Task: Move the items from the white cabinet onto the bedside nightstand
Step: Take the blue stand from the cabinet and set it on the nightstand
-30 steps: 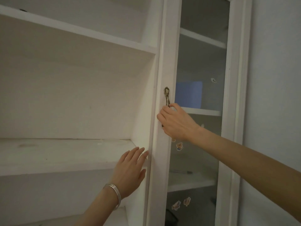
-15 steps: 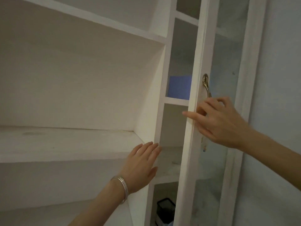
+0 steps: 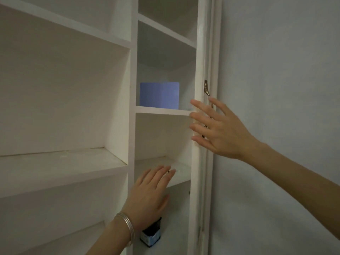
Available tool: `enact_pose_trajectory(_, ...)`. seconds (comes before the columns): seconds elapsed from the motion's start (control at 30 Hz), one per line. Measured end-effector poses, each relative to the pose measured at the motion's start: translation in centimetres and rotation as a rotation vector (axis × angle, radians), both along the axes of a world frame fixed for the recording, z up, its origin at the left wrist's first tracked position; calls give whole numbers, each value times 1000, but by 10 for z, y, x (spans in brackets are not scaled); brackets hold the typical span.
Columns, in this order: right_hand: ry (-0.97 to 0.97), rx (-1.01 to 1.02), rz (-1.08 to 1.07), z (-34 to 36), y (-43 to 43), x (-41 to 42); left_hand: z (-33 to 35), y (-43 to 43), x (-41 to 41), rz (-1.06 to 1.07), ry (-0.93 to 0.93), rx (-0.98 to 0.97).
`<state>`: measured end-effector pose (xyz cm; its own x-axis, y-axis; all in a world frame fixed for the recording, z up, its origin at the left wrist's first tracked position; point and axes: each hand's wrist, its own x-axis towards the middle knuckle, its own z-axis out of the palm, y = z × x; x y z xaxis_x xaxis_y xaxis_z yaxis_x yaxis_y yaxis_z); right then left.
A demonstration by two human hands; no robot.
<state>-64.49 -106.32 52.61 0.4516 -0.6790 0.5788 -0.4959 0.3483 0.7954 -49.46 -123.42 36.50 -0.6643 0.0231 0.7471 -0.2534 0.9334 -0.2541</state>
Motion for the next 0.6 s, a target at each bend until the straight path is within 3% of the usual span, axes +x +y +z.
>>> enact_pose_trajectory(0.2, -26, -73, 71, 0, 38, -19, 2, 17, 6, -8, 2, -22)
enact_pose_trajectory(0.6, -97, -195, -26, -20, 135, -106, -18, 77, -31, 9, -14, 44)
